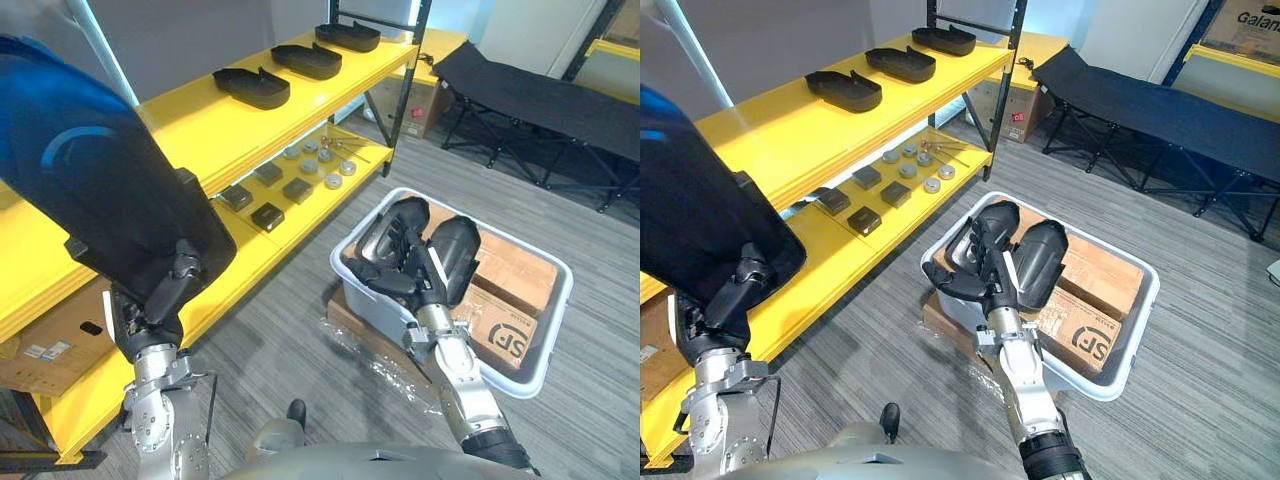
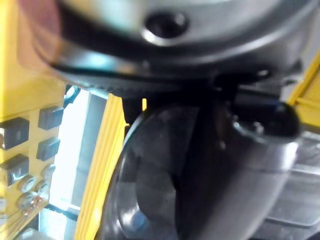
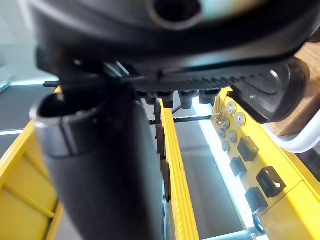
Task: Walk over and take three plastic housings, then place them on the shelf
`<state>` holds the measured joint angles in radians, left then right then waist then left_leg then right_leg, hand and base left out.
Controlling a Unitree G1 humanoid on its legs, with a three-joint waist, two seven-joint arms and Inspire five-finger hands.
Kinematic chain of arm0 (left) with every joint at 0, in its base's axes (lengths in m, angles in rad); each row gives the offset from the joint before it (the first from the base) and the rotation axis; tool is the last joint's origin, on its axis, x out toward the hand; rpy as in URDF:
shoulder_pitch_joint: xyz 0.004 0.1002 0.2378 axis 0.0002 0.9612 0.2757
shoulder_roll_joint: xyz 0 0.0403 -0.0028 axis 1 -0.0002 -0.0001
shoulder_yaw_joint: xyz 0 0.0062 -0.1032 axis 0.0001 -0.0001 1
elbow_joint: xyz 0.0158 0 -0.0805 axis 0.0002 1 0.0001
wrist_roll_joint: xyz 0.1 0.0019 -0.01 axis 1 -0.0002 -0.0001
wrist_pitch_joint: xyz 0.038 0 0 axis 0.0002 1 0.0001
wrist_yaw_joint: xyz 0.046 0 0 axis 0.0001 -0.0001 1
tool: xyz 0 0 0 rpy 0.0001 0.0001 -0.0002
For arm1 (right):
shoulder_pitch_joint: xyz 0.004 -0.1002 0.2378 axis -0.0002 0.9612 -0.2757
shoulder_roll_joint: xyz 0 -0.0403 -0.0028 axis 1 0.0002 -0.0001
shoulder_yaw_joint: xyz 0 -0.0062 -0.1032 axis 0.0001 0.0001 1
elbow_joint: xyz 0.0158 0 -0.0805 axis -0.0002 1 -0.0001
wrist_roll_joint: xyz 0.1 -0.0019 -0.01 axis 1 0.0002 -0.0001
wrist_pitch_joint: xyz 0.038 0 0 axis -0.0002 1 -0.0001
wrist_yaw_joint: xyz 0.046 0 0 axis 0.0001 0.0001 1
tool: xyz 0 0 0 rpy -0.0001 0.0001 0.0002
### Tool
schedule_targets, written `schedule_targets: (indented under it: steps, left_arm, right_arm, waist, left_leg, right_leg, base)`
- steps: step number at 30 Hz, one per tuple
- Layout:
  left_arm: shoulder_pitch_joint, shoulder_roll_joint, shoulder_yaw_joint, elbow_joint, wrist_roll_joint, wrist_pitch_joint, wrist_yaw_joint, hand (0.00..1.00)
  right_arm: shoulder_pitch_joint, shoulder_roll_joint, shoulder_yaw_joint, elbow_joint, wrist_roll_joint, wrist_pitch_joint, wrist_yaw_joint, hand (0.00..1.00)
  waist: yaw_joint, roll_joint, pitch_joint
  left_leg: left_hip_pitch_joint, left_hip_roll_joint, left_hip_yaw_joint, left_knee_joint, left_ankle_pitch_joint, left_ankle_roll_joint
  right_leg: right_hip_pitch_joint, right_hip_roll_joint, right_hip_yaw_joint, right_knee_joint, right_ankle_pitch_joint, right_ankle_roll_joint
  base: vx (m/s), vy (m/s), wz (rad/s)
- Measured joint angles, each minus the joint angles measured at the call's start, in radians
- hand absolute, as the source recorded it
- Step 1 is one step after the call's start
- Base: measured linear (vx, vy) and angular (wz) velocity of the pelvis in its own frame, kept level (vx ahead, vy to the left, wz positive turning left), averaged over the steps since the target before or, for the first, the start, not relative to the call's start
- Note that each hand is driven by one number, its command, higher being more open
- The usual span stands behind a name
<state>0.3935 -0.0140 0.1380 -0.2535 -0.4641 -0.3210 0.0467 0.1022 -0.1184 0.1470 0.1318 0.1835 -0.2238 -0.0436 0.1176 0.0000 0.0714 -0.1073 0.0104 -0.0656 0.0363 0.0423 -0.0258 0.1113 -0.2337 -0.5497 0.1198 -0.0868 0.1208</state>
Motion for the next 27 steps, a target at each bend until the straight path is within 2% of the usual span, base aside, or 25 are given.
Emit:
schedule_targets:
  steps: [1,2,3,5,9,11,12,14,16,18,23,25,27]
  left_arm:
    - [-0.005,0.011,-0.021,0.000,0.001,0.003,-0.016,0.00]
    - [-0.021,0.028,-0.057,0.000,0.004,0.015,-0.054,0.00]
    - [-0.043,0.041,-0.087,0.002,0.006,0.027,-0.082,0.00]
    - [-0.053,0.056,-0.110,-0.001,0.011,0.037,-0.119,0.00]
    - [-0.037,0.052,-0.123,-0.014,0.011,0.044,-0.099,0.00]
    - [-0.028,0.047,-0.134,-0.033,0.009,0.044,-0.078,0.00]
    - [-0.029,0.046,-0.136,-0.037,0.008,0.044,-0.078,0.00]
    - [-0.027,0.038,-0.139,-0.041,0.007,0.045,-0.070,0.00]
    - [-0.019,0.027,-0.138,-0.042,0.004,0.044,-0.069,0.00]
    - [-0.011,0.019,-0.132,-0.042,0.003,0.044,-0.063,0.00]
    - [0.037,0.019,-0.130,-0.042,0.001,0.044,-0.060,0.00]
    - [0.036,0.020,-0.131,-0.042,0.001,0.044,-0.061,0.00]
    - [0.033,0.024,-0.130,-0.042,0.002,0.044,-0.064,0.00]
  right_arm:
    - [0.017,0.000,-0.010,-0.010,0.000,0.000,-0.002,1.00]
    - [0.044,0.000,-0.034,-0.028,0.002,-0.001,-0.008,1.00]
    - [0.053,0.000,-0.058,-0.031,0.014,-0.002,-0.012,1.00]
    - [0.058,0.005,-0.066,-0.032,0.031,-0.002,-0.014,1.00]
    - [0.081,0.018,-0.027,-0.105,0.022,-0.009,-0.009,1.00]
    - [0.085,0.018,0.000,-0.124,0.006,-0.010,0.006,1.00]
    - [0.089,0.018,0.007,-0.132,0.005,-0.010,0.011,1.00]
    - [0.124,0.010,0.038,-0.192,-0.005,-0.011,0.018,1.00]
    - [0.136,0.004,0.045,-0.210,-0.014,-0.018,0.024,1.00]
    - [0.144,0.006,0.045,-0.219,-0.015,-0.031,0.031,1.00]
    - [0.152,0.010,0.036,-0.218,0.000,-0.034,0.033,1.00]
    - [0.152,0.017,0.019,-0.217,-0.001,-0.037,0.032,1.00]
    - [0.152,0.036,-0.001,-0.203,0.023,-0.041,0.028,1.00]
  waist:
    - [-0.015,-0.005,-0.002]
    - [-0.035,-0.011,-0.003]
    - [-0.048,-0.008,0.000]
    - [-0.043,-0.004,0.000]
    - [-0.039,-0.005,0.000]
    - [-0.039,-0.002,0.003]
    - [-0.039,-0.001,0.005]
    - [-0.041,0.017,0.024]
    - [-0.028,0.019,0.024]
    - [-0.033,0.025,0.027]
    - [-0.032,0.022,0.028]
    - [-0.031,0.018,0.027]
    - [-0.023,0.008,0.024]
  left_leg:
    - [-0.008,-0.009,-0.029,0.001,0.004,0.001]
    - [-0.020,-0.033,-0.080,-0.003,0.014,0.002]
    - [-0.028,-0.041,-0.115,-0.014,0.026,0.001]
    - [-0.028,-0.036,-0.119,-0.026,0.046,0.006]
    - [-0.071,-0.044,-0.105,0.004,0.055,-0.006]
    - [-0.108,-0.036,-0.018,0.047,0.048,0.000]
    - [-0.119,-0.031,-0.006,0.061,0.031,0.002]
    - [-0.149,0.060,0.188,0.154,-0.009,0.003]
    - [-0.151,0.061,0.200,0.158,-0.009,0.003]
    - [-0.161,0.069,0.213,0.165,-0.006,0.004]
    - [-0.171,0.057,0.230,0.197,-0.017,0.013]
    - [-0.186,0.040,0.221,0.235,-0.043,0.019]
    - [-0.205,0.014,0.215,0.313,-0.101,0.033]
  right_leg:
    - [-0.011,0.006,0.052,0.028,-0.028,-0.006]
    - [-0.028,0.011,0.148,0.070,-0.061,-0.017]
    - [-0.045,0.012,0.229,0.109,-0.063,-0.014]
    - [-0.064,0.015,0.260,0.150,-0.069,-0.017]
    - [-0.074,0.000,0.224,0.149,-0.093,-0.012]
    - [-0.069,0.005,0.199,0.137,-0.097,-0.005]
    - [-0.067,0.005,0.189,0.137,-0.100,-0.003]
    - [-0.020,0.024,0.144,0.116,-0.108,0.004]
    - [-0.022,0.020,0.145,0.115,-0.121,0.004]
    - [-0.028,0.020,0.144,0.117,-0.139,-0.006]
    - [-0.031,0.002,0.144,0.123,-0.146,0.000]
    - [-0.022,-0.014,0.139,0.139,-0.161,0.010]
    - [-0.012,-0.044,0.138,0.169,-0.197,0.019]
  base:
    - [0.05,-0.035,1.36]
    - [0.06,-0.011,1.33]
    - [0.06,0.014,1.14]
    - [0.03,0.015,0.49]
    - [0.00,-0.038,0.17]
    - [-0.04,0.006,0.26]
    - [-0.09,0.014,0.26]
    - [-0.12,-0.031,0.45]
    - [-0.08,-0.039,0.15]
    - [-0.09,0.011,0.07]
    - [-0.02,0.044,0.05]
    - [0.06,0.075,0.18]
    - [0.07,0.091,0.22]
